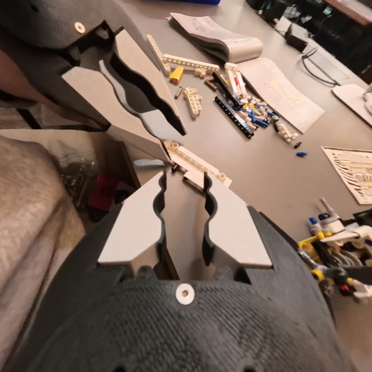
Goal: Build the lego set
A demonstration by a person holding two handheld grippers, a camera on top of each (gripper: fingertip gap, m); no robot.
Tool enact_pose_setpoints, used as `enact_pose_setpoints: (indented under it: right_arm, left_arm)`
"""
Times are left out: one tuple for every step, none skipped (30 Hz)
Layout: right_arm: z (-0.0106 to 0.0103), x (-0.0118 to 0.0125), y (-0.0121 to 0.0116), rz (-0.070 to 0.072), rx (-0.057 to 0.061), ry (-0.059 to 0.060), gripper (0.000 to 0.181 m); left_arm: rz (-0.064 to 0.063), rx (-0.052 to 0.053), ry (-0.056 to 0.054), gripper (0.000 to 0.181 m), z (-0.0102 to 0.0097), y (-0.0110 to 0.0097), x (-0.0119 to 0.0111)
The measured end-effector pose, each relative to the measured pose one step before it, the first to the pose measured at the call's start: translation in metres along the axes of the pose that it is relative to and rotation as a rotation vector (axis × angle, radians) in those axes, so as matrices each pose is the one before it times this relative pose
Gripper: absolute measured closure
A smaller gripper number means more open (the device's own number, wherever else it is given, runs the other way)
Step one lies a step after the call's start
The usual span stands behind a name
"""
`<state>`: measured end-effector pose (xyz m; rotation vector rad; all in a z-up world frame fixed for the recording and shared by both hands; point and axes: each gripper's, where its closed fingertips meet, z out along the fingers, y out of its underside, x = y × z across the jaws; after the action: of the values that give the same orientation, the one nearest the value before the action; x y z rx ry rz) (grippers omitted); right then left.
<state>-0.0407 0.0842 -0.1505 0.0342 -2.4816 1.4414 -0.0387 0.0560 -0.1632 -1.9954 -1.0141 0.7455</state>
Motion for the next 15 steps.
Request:
enact_pose_setpoints:
  right_arm:
    - [-0.00079, 0.00138, -0.00293, -0.0013, 0.0236, 0.0175, 0.147]
    - [-0.00020, 0.00155, -0.00281, -0.0003, 0.0197, 0.0171, 0.150]
    - [0.00057, 0.00038, -0.00043, -0.0053, 0.0028, 0.0075, 0.151]
    - [0.00046, -0.00048, 0.00101, -0.0088, -0.0067, -0.0015, 0.151]
    - [0.00028, 0.00000, 0.00033, 0.0000, -0.0021, -0.0029, 0.150]
    - [-0.00014, 0.00097, -0.00066, 0.0106, 0.0049, -0.0014, 0.151]
    - [-0.00037, 0.00144, -0.00098, 0.0178, 0.0081, -0.0011, 0.153]
    - [-0.00040, 0.00169, -0.00082, 0.0252, 0.0063, -0.0051, 0.156]
    - [-0.00012, 0.00189, -0.00073, 0.0311, 0.0041, -0.0075, 0.157]
    - [-0.00015, 0.00168, -0.00059, 0.0323, 0.0036, -0.0095, 0.157]
    - [-0.00014, 0.00098, -0.00059, 0.0284, 0.0032, -0.0139, 0.158]
    - [-0.00013, 0.00063, -0.00031, 0.0257, 0.0005, -0.0144, 0.159]
    - [0.00017, 0.00035, 0.00015, 0.0235, -0.0025, -0.0151, 0.158]
    - [0.00029, -0.00002, 0.00024, 0.0205, -0.0043, -0.0152, 0.157]
    - [0.00032, -0.00022, 0.00031, 0.0169, -0.0041, -0.0141, 0.156]
  left_arm:
    - [-0.0217, -0.0012, -0.0246, 0.142, -0.00024, 0.00122, -0.00114]
    - [-0.0090, 0.0013, -0.0298, 0.143, -0.00104, 0.00057, -0.00174]
    - [-0.0014, -0.0042, -0.0251, 0.146, -0.00108, 0.00108, -0.00099]
    - [0.0017, -0.0075, -0.0220, 0.148, -0.00091, 0.00135, -0.00068]
    - [0.0034, -0.0059, -0.0077, 0.149, -0.00079, 0.00084, 0.00129]
    - [0.0026, -0.0052, 0.0075, 0.149, -0.00100, 0.00029, 0.00345]
    - [-0.0063, -0.0052, 0.0178, 0.149, -0.00096, -0.00016, 0.00464]
    - [-0.0144, 0.0011, 0.0258, 0.150, -0.00094, -0.00120, 0.00550]
    - [-0.0238, 0.0081, 0.0291, 0.150, -0.00080, -0.00224, 0.00610]
    - [-0.0273, 0.0158, 0.0401, 0.150, -0.00054, -0.00320, 0.00786]
    - [-0.0299, 0.0198, 0.0495, 0.151, -0.00027, -0.00347, 0.00941]
    - [-0.0336, 0.0207, 0.0482, 0.151, 0.00005, -0.00306, 0.00917]
    - [-0.0350, 0.0255, 0.0285, 0.151, 0.00005, -0.00303, 0.00570]
    - [-0.0303, 0.0319, 0.0162, 0.150, -0.00070, -0.00355, 0.00340]
    - [-0.0242, 0.0378, 0.0169, 0.149, -0.00188, -0.00432, 0.00276]
